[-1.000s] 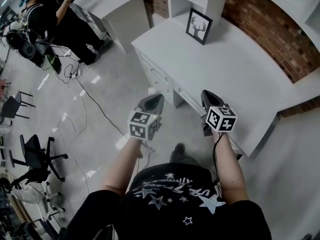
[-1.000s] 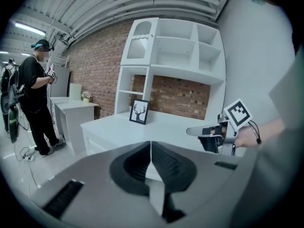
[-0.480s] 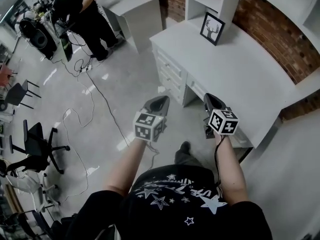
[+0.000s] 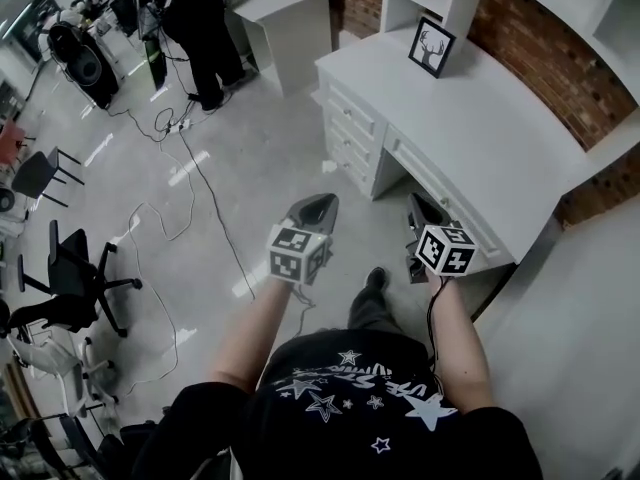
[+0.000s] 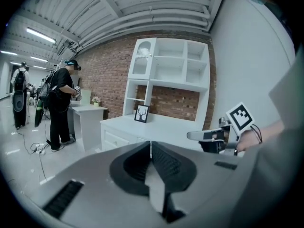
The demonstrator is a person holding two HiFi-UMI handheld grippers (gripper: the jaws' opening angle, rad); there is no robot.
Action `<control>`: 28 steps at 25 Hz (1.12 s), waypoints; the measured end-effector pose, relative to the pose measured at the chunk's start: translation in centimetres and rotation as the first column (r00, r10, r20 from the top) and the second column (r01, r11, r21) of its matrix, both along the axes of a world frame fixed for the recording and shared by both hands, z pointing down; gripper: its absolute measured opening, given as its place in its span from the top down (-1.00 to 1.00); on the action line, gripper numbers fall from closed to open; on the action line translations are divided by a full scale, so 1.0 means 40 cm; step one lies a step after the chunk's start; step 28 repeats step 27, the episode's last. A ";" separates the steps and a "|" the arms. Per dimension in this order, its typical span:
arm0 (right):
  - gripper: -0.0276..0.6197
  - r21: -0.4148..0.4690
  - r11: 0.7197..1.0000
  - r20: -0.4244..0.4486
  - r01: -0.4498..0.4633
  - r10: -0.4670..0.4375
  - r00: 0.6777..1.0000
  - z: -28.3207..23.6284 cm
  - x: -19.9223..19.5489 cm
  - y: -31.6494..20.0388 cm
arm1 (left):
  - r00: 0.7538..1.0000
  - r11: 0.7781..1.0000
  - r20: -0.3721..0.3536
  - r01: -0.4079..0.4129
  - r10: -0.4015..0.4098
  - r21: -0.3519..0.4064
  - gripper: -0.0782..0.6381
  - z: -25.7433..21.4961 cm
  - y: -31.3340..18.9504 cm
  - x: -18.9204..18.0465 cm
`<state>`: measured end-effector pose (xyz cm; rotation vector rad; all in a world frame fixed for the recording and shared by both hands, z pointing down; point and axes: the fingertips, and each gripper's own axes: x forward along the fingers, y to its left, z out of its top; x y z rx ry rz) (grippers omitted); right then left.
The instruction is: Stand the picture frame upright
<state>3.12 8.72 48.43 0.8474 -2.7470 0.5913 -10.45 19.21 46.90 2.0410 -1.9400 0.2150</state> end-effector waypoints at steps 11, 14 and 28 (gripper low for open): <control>0.87 0.018 1.000 -0.037 0.007 -0.006 0.999 -0.011 0.066 0.195 | 1.000 1.000 -0.028 -0.012 0.013 0.027 0.73 -0.009 0.157 0.052; 0.87 0.011 1.000 -0.052 0.003 -0.003 0.999 -0.001 0.085 0.221 | 0.999 1.000 -0.042 -0.014 0.015 0.023 0.73 -0.005 0.184 0.072; 0.87 -0.005 1.000 -0.076 0.017 -0.017 0.997 0.023 0.092 0.233 | 0.999 1.000 -0.054 -0.007 0.007 0.009 0.73 0.012 0.199 0.083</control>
